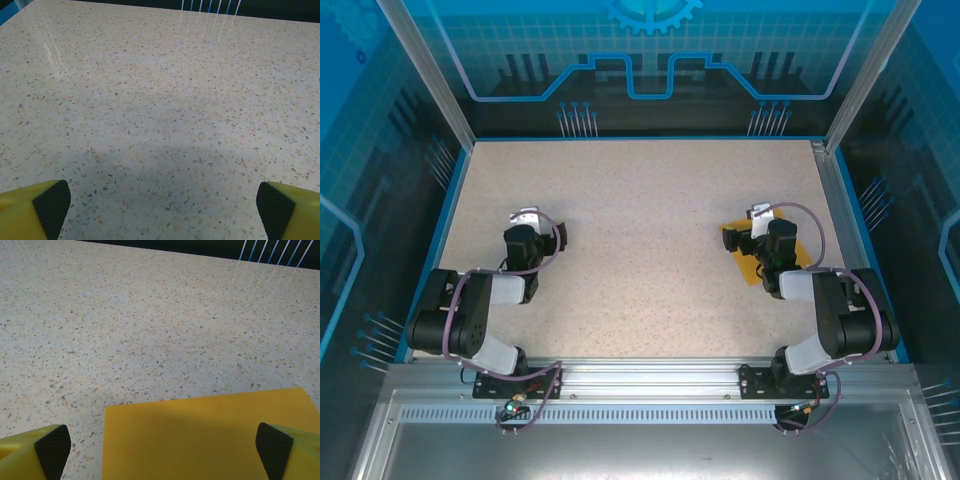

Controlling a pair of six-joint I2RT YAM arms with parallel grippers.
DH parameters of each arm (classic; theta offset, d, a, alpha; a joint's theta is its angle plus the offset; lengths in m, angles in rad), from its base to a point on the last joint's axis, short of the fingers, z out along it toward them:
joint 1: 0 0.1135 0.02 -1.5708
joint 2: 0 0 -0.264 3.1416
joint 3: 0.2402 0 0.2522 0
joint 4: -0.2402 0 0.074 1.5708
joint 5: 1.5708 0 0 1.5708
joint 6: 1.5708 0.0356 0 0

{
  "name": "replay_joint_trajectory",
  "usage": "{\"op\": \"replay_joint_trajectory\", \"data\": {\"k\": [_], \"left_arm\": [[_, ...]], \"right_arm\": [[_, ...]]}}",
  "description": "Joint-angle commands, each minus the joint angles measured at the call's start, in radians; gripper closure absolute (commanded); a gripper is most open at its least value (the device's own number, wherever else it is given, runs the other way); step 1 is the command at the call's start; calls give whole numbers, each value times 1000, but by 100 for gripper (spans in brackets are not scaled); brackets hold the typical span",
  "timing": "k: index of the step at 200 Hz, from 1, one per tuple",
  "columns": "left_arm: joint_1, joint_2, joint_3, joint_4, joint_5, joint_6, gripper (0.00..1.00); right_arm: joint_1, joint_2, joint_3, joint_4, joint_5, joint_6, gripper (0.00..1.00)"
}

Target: Fold a paper plane with a square sheet of paper (pick it up from the middle)

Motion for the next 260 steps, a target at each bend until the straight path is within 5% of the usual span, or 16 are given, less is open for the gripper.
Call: {"op": "replay_joint_trajectory", "data": {"k": [1, 136, 184, 236, 260], "left_arm": [[-4, 5, 21, 26, -3, 12, 1], [-4, 3, 18, 28, 7, 17, 1], [-1, -122, 15, -81, 8, 6, 1], [13, -341, 36, -322, 13, -103, 1], [15, -428, 104, -541, -25, -248, 1]], "right_arm": [[-13, 0, 19, 9, -13, 1, 1], [-7, -9, 15, 14, -19, -7, 1], [48, -83, -51, 75, 70, -41, 1], [36, -328, 239, -716, 138, 165, 1], [15, -369, 326, -910, 86, 351, 1]]}}
